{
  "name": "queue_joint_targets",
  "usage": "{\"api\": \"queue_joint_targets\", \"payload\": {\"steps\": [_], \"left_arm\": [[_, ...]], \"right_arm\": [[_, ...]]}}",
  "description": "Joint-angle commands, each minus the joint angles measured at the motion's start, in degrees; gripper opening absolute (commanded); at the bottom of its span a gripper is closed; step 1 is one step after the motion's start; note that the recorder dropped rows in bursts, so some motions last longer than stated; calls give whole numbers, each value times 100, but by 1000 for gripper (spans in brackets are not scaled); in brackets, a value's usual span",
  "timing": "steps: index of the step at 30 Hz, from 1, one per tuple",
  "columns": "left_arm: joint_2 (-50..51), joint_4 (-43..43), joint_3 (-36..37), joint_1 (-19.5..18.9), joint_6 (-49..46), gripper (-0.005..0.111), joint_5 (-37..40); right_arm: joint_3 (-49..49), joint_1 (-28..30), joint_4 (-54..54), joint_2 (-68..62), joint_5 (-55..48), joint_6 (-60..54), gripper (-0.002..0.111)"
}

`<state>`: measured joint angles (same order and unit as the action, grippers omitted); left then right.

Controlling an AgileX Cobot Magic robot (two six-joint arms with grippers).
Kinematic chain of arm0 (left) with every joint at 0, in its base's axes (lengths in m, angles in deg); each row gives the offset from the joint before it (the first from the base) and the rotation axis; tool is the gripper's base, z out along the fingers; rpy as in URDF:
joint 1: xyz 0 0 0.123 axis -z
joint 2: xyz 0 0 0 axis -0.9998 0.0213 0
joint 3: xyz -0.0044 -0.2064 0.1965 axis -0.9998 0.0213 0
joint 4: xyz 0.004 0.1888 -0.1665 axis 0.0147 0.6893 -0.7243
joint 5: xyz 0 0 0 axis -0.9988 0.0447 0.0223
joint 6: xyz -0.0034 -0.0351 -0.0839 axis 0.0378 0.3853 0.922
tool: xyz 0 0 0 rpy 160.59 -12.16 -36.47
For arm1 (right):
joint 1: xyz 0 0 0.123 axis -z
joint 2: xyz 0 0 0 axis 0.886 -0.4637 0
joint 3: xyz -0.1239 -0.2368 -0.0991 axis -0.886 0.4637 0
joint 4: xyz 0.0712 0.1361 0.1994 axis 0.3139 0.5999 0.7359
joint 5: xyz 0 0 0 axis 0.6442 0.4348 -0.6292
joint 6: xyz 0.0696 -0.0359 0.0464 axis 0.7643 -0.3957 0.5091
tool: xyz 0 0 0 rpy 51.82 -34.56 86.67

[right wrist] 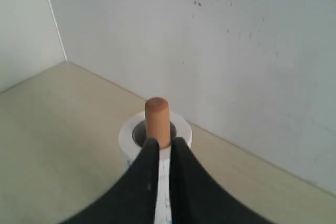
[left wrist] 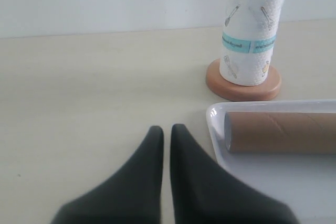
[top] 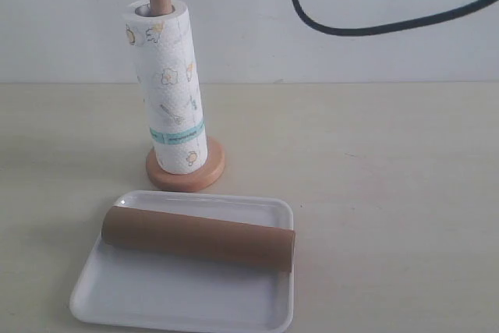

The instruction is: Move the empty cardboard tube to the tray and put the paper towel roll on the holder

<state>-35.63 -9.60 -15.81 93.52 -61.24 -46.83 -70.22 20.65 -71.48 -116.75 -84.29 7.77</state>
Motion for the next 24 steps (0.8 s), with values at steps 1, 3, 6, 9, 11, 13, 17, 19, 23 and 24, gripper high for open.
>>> {"api": "queue_joint_targets", "payload": {"steps": [1, 3, 6, 9, 11, 13, 17, 19, 23, 24], "left_arm": [[-18, -16, 21, -14, -9, 4, -17], [-18, -16, 21, -14, -9, 4, -17], [-18, -16, 21, -14, -9, 4, -17], [-18, -16, 21, -14, -9, 4, -17], [-18, -16, 21, -14, -9, 4, -17], [-18, -16, 21, -14, -9, 4, -17], [-18, -16, 21, -14, -9, 4, -17], [-18, -16, 21, -14, -9, 4, -17], [-18, -16, 21, -14, -9, 4, -17], [-18, -16, 21, -14, -9, 4, -17]], "right_arm": [[-9, -12, -113, 215, -808, -176, 2], [-9, -12, -240, 315, -1121, -254, 2], [-9, -12, -360, 498, -1549, -268, 2], [-9, -12, -360, 645, -2031, -354, 2], [-9, -12, -338, 675, -2464, -376, 2], [6, -12, -252, 675, -2834, -335, 2], [498, -12, -62, 675, -3111, -335, 2], [801, -12, -62, 675, -3098, -335, 2], [1204, -12, 25, 675, -2986, -335, 2], [1264, -12, 39, 675, -2977, -335, 2]]}}
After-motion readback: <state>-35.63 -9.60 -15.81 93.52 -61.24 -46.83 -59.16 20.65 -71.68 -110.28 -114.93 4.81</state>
